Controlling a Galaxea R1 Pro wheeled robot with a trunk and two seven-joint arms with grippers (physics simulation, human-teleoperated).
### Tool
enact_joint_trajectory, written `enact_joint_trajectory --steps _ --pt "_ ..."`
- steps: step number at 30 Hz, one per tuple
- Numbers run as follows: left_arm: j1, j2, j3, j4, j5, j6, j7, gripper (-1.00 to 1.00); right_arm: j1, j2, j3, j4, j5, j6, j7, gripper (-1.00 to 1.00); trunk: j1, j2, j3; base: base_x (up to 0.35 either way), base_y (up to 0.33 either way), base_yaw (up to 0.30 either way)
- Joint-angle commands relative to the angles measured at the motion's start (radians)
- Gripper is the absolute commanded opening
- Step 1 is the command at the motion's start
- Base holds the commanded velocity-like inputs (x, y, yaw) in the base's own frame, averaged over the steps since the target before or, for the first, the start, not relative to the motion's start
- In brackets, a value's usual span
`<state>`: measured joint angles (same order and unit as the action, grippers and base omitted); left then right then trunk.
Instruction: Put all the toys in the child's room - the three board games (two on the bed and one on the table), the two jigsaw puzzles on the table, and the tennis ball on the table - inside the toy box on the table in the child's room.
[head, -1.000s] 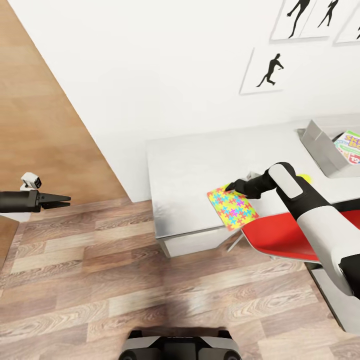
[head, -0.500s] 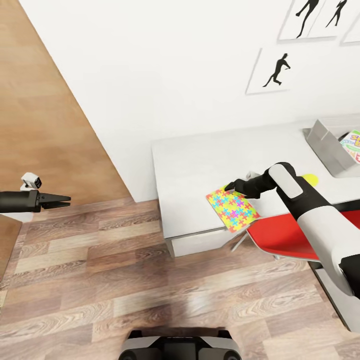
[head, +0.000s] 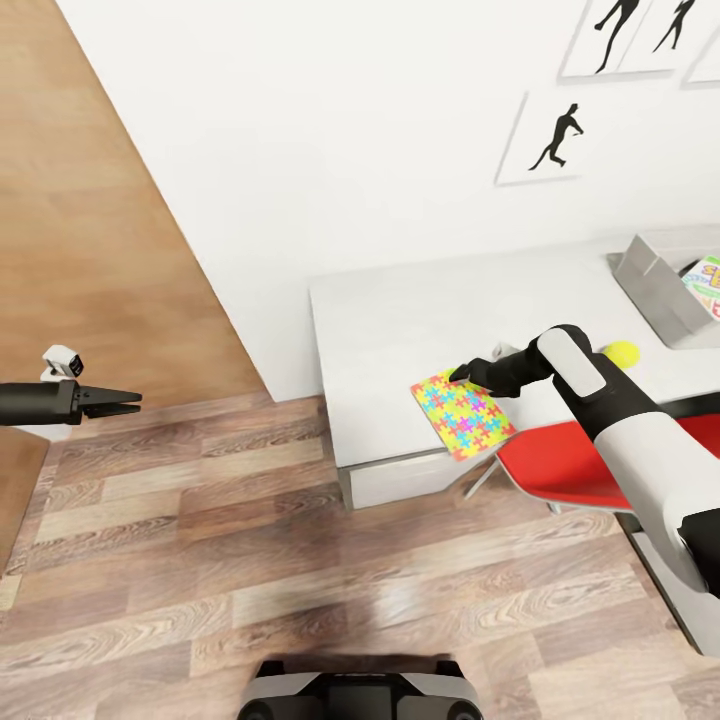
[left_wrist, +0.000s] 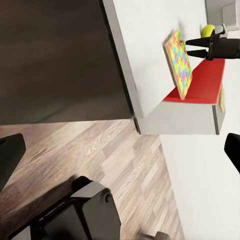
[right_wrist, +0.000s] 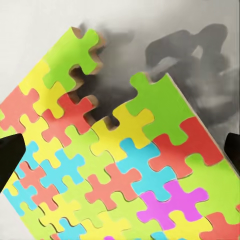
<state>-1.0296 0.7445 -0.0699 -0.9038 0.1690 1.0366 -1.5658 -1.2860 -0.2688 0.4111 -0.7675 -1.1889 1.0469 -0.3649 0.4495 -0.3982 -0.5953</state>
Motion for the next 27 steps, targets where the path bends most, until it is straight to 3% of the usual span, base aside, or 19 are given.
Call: enact_joint_trajectory --steps 1,27 --pt "-0.001 0.001 -0.004 0.001 0.001 0.011 -0.005 1.0 -0.001 -0.001 0.005 -0.001 -0.011 0.0 -0.009 1.0 0.001 -0.002 -0.002 -0.028 0.117 0.0" --pt "-0.001 -0.005 -0.004 0.002 0.001 0.011 -0.005 1.0 0.003 -0.001 0.005 -0.003 -0.004 0.0 -0.009 1.0 0.001 -0.002 -0.002 -0.002 0.081 0.0"
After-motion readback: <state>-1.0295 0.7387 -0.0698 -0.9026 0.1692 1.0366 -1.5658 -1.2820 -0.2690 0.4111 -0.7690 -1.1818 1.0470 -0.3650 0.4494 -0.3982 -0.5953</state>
